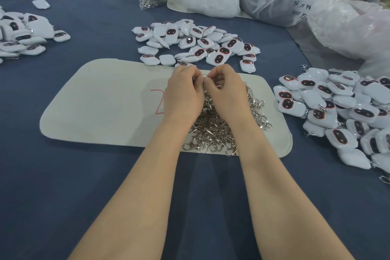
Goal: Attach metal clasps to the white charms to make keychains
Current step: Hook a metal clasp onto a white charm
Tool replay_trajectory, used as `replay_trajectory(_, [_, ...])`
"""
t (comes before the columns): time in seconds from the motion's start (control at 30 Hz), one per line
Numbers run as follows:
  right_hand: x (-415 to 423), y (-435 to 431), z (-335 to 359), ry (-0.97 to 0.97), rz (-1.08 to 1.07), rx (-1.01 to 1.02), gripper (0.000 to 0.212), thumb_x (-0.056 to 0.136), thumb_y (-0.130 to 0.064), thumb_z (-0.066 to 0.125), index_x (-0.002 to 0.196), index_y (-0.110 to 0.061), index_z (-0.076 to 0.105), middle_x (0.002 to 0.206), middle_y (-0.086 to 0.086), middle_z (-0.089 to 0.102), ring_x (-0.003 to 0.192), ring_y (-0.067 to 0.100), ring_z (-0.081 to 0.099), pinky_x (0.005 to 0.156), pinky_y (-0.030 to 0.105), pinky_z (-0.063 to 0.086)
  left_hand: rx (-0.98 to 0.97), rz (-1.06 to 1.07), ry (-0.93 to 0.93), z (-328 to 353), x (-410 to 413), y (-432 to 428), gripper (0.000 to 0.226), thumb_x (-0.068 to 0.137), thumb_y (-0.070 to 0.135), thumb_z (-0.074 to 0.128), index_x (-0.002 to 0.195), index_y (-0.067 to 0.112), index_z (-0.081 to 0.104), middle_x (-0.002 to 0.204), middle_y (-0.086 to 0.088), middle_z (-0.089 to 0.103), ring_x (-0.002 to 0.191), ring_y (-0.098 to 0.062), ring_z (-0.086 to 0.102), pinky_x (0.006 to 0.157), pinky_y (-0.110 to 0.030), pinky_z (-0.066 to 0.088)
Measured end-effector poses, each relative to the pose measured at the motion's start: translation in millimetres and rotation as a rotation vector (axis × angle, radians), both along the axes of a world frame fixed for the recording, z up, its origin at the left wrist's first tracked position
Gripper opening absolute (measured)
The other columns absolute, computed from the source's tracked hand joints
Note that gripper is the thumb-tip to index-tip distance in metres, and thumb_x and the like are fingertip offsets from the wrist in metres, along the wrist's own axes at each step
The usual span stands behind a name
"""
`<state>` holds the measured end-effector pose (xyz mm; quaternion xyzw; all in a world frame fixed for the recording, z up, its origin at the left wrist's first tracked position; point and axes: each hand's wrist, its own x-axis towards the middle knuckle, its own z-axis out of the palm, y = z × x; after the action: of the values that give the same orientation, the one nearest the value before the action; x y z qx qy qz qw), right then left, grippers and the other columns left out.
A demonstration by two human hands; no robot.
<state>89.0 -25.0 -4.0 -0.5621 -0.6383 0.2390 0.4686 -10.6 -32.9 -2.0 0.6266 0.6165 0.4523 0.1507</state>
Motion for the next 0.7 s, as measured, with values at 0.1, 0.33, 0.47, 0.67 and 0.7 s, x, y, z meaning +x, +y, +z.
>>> replay_trajectory(0.1, [0.1, 0.1, -2.2, 0.005, 0.054, -0.015, 0.009, 0.09, -0.008, 0.055, 0.09, -0.017, 0.051, 0.082, -0.013, 0.055, 0.077, 0.0, 0.053, 0.07, 0.013, 0.044, -0.003, 0.005, -0.001, -0.6, -0.9, 0.0, 0.012, 0.093, 0.013, 0.051, 0.093, 0.009, 0.062, 0.093, 0.005, 0.048, 0.089, -0.021, 0.053, 0.076, -0.031, 0.042])
replay_trajectory(0.33, [-2.0, -3.4, -4.3, -0.094, 0.079, 0.041, 0.01, 0.093, -0.006, 0.05, 0.09, -0.015, 0.046, 0.072, -0.009, 0.056, 0.062, 0.003, 0.052, 0.058, 0.012, 0.038, -0.026, 0.021, -0.053, -3.8, -2.4, 0.9, 0.011, 0.093, 0.014, 0.052, 0.088, 0.012, 0.062, 0.092, 0.003, 0.053, 0.08, -0.014, 0.048, 0.071, -0.027, 0.038])
replay_trajectory(0.47, [-3.4, -5.1, -2.2, -0.121, 0.083, 0.055, 0.008, 0.095, -0.005, 0.047, 0.091, -0.013, 0.045, 0.076, 0.003, 0.06, 0.07, 0.019, 0.057, 0.062, 0.026, 0.043, -0.057, 0.001, -0.116, -3.3, -3.2, 1.2, 0.011, 0.092, 0.016, 0.054, 0.083, 0.018, 0.059, 0.087, 0.0, 0.06, 0.075, -0.014, 0.05, 0.066, -0.021, 0.034])
replay_trajectory(0.67, [-1.9, -4.9, -2.0, -0.111, 0.039, 0.07, 0.004, 0.095, -0.006, 0.047, 0.093, -0.009, 0.046, 0.085, 0.011, 0.061, 0.078, 0.025, 0.057, 0.07, 0.035, 0.046, -0.086, -0.064, -0.231, -1.9, -1.5, 1.7, 0.008, 0.093, 0.017, 0.056, 0.099, 0.018, 0.061, 0.079, 0.015, 0.053, 0.067, 0.001, 0.048, 0.059, -0.008, 0.034])
replay_trajectory(0.7, [-1.4, -4.4, -2.3, -0.107, 0.025, 0.067, 0.006, 0.095, -0.006, 0.047, 0.092, -0.01, 0.045, 0.084, 0.009, 0.06, 0.076, 0.023, 0.056, 0.069, 0.032, 0.044, -0.091, -0.069, -0.261, -1.7, -1.1, 1.5, 0.014, 0.093, 0.018, 0.056, 0.107, 0.019, 0.058, 0.084, 0.015, 0.053, 0.07, 0.002, 0.048, 0.061, -0.009, 0.034])
